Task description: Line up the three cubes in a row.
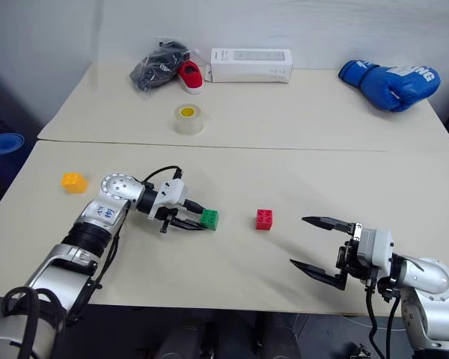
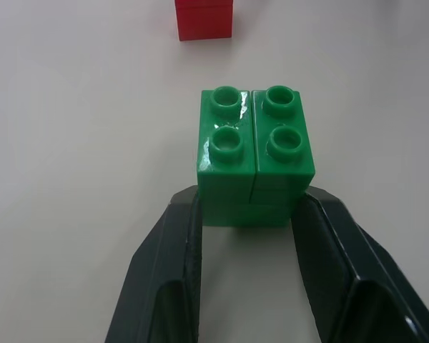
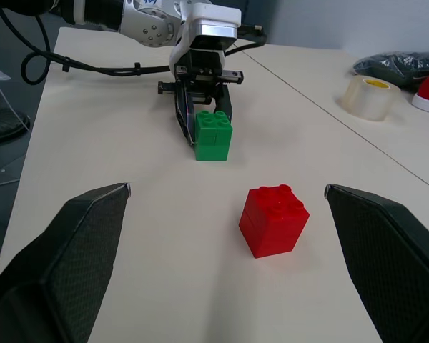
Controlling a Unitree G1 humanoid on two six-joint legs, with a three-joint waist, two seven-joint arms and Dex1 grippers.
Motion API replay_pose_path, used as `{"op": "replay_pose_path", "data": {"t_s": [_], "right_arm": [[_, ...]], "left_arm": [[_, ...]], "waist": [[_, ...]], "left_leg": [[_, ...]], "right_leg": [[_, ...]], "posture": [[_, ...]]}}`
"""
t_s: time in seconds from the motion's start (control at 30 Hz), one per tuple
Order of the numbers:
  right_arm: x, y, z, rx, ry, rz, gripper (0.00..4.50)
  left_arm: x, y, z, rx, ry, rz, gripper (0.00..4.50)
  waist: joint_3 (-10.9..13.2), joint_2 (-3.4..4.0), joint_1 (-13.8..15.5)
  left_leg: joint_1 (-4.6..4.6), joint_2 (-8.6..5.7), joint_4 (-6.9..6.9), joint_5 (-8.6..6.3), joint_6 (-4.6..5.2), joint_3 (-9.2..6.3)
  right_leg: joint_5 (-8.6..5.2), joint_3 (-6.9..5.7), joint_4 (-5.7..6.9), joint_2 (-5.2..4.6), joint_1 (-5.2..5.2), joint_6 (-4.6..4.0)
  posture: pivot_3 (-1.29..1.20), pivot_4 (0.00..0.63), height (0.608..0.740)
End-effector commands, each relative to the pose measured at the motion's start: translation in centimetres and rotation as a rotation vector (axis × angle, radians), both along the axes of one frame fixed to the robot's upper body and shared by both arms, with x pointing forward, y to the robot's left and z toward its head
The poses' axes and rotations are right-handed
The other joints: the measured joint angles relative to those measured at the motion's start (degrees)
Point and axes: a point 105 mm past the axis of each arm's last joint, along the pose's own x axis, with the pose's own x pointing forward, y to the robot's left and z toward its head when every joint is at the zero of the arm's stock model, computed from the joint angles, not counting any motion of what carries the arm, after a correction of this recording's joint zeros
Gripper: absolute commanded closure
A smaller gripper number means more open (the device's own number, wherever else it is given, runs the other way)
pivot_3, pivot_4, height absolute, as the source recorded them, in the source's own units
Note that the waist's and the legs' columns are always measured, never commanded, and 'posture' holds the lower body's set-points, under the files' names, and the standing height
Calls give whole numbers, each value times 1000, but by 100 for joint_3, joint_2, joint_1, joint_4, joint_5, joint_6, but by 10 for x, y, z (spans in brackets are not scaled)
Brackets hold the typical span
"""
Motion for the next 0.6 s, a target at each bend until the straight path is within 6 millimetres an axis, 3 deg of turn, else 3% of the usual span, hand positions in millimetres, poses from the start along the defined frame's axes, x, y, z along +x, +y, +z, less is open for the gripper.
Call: {"op": "replay_pose_path", "data": {"t_s": [0.03,0.13,0.2,0.47,0.57,0.6], "right_arm": [[-3,0,9,8,-36,-6,0],[-3,1,8,9,-32,2,0],[0,2,8,10,-30,16,0],[12,18,18,64,-78,91,0],[15,24,24,114,-109,96,0],[15,29,25,128,-121,110,0]], "left_arm": [[5,4,2,6,-17,31,2052],[1,7,11,-47,-23,32,1093],[-5,23,17,-60,-50,66,517],[-52,115,33,-218,-151,435,517],[-64,152,34,-295,-240,677,517],[-71,174,36,-372,-281,835,517]], "waist": [[0,0,-4],[0,-1,-6],[0,0,-23],[1,0,-181],[1,1,-111],[1,1,-88]], "left_leg": [[0,0,2,-1,0,-2],[-5,1,7,-2,0,-8],[-7,2,9,-2,0,-10],[1,26,8,-12,-18,-16],[1,17,12,-14,-13,-23],[0,11,11,-15,-9,-28]], "right_leg": [[0,3,0,-1,2,0],[0,3,2,-2,1,0],[0,1,2,-2,1,0],[-8,-3,11,-34,-1,-14],[-8,-6,8,-50,4,-14],[-8,-7,6,-60,4,-14]], "posture": [[0,150,740],[0,150,740],[0,150,740],[0,150,740],[0,150,740],[0,150,740]]}}
